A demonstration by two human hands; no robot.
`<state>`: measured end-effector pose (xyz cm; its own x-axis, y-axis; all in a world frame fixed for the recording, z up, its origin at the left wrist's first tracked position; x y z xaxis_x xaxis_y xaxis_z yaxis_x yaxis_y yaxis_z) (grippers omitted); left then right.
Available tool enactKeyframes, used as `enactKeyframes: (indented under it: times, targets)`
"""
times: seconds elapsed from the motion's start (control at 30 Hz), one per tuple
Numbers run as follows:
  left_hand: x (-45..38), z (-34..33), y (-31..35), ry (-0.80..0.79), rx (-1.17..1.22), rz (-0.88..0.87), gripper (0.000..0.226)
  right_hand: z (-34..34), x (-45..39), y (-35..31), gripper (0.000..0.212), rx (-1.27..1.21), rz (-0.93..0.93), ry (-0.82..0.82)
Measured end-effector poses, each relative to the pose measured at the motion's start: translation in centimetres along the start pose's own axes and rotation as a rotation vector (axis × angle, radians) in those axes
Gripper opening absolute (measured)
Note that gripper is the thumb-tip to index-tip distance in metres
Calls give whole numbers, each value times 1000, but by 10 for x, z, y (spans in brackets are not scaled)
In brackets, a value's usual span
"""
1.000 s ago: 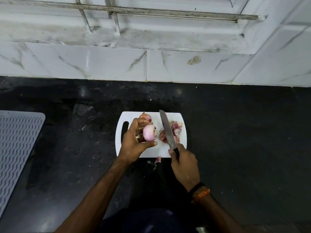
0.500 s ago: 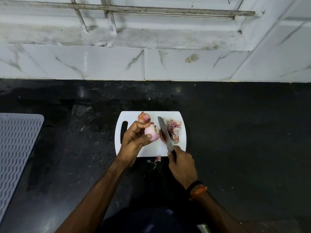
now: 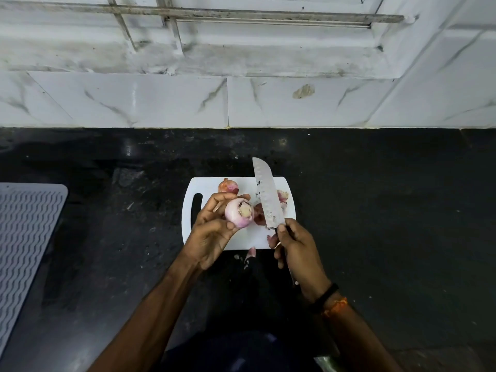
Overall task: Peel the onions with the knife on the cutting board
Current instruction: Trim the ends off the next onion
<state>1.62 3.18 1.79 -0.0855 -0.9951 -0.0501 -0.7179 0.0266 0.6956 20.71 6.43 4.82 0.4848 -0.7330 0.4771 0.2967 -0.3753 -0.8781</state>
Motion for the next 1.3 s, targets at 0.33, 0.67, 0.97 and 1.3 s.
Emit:
enactKeyframes:
  times: [0.33, 0.67, 0.97, 1.3]
  targets:
    - [-2, -2, 2, -3, -131, -4, 62, 6, 7, -22, 22, -38, 44, -29]
    - [0, 10, -17, 135, -1300, 32, 48, 4, 2, 2, 22, 594, 18, -12]
    - [-3, 28, -30, 104, -1649, 82, 41, -9, 10, 5, 25, 808, 197, 40]
    - [-9, 24, -27, 77, -1738, 96, 39, -17, 9, 5, 43, 828, 168, 2]
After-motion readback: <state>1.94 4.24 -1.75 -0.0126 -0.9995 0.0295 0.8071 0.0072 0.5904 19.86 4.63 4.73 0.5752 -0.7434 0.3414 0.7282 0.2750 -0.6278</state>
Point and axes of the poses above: each hand's wrist, its own x-axis away from the middle knuckle, its own z-axis out of the back of the hand, y = z × x, the point moved 1 cm from there along -x, towards the middle knuckle, and after that the axes turned 14 degrees about -y, right-handed, at the moved point
